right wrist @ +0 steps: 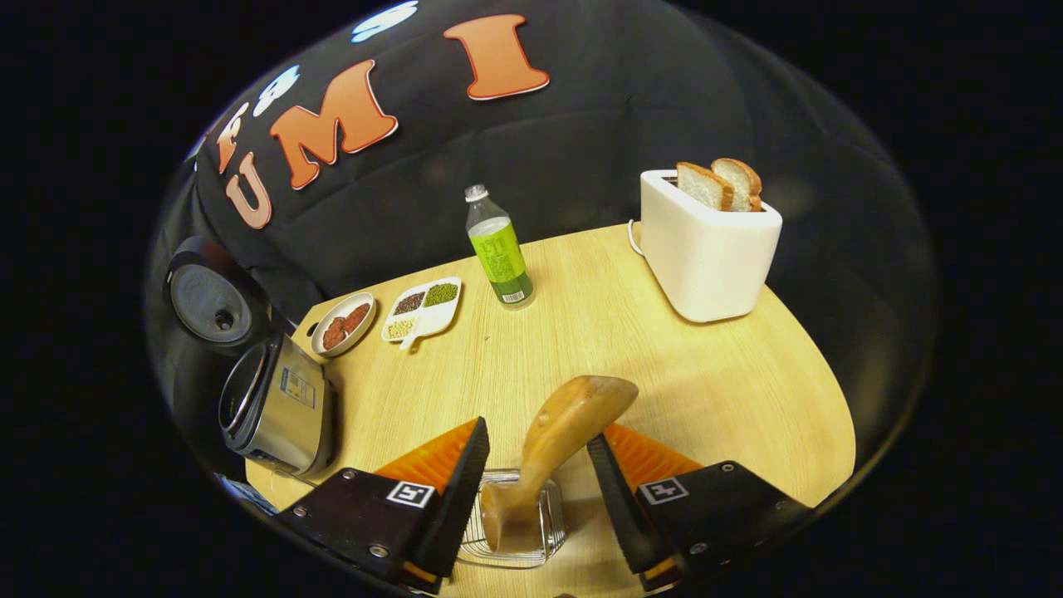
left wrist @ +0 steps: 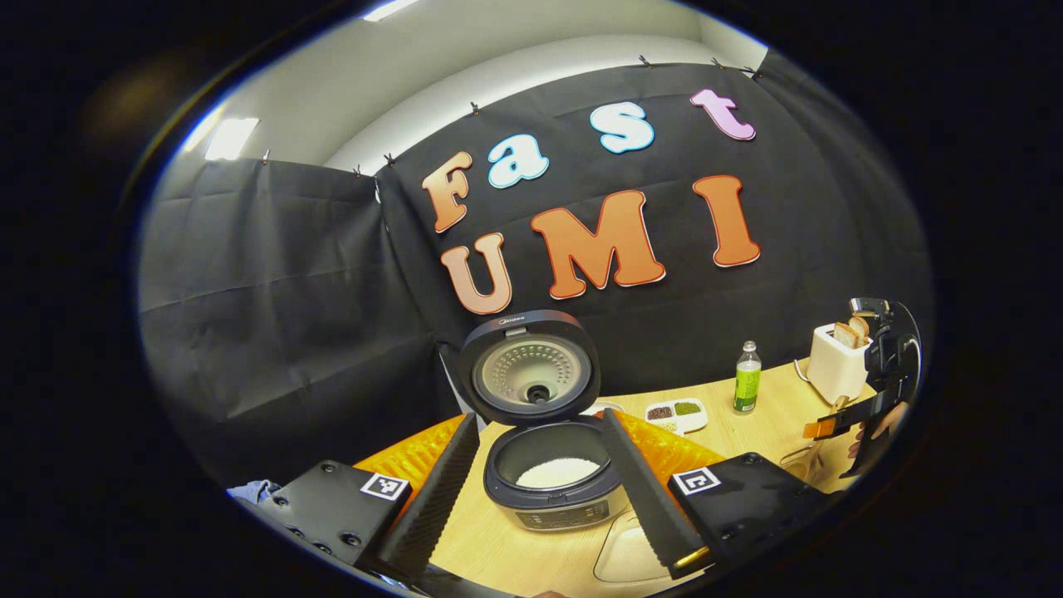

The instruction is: Close the left gripper, press the button to open the rice cooker; take a wooden spoon from the chopstick holder with the right hand, scoop a spoonful of rice and pour it into the rice cooker, then put the wooden spoon back into the chopstick holder.

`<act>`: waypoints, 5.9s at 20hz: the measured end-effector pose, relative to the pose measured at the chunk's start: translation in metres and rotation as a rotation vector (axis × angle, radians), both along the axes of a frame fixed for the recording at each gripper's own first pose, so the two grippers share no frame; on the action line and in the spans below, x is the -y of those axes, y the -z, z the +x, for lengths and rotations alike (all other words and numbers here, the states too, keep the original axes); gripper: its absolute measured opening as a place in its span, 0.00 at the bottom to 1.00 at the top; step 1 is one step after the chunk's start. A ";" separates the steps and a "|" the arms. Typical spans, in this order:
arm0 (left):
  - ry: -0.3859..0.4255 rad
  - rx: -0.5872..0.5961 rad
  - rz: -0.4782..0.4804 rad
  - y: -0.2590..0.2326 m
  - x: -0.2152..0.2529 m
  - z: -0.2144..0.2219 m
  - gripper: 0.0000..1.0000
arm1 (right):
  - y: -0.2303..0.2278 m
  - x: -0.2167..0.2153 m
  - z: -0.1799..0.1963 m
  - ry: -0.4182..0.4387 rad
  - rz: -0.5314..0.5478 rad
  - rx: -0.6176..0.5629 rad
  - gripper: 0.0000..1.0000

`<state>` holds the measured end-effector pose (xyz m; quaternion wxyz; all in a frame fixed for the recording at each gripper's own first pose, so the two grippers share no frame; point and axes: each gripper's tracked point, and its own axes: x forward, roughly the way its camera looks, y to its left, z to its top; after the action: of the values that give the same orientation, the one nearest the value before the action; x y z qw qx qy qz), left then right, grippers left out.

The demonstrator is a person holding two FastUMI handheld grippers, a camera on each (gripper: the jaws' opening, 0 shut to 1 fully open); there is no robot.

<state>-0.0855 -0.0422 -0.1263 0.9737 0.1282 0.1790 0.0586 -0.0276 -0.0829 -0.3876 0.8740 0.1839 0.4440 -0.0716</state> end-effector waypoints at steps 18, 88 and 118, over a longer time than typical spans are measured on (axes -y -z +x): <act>0.070 -0.031 -0.089 0.024 -0.016 0.023 0.99 | -0.026 -0.018 -0.031 0.083 -0.012 0.044 0.14; 0.286 -0.220 -0.193 0.121 -0.123 0.083 1.00 | -0.044 -0.250 -0.074 0.167 0.082 0.024 0.08; 0.251 -0.201 -0.192 0.109 -0.107 0.085 0.92 | -0.058 -0.208 -0.066 0.345 0.841 0.050 0.08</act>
<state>-0.0004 0.0648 -0.2349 0.9583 0.0610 0.2629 -0.0940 -0.0939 0.1247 -0.3292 0.7092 0.5959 0.3760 -0.0253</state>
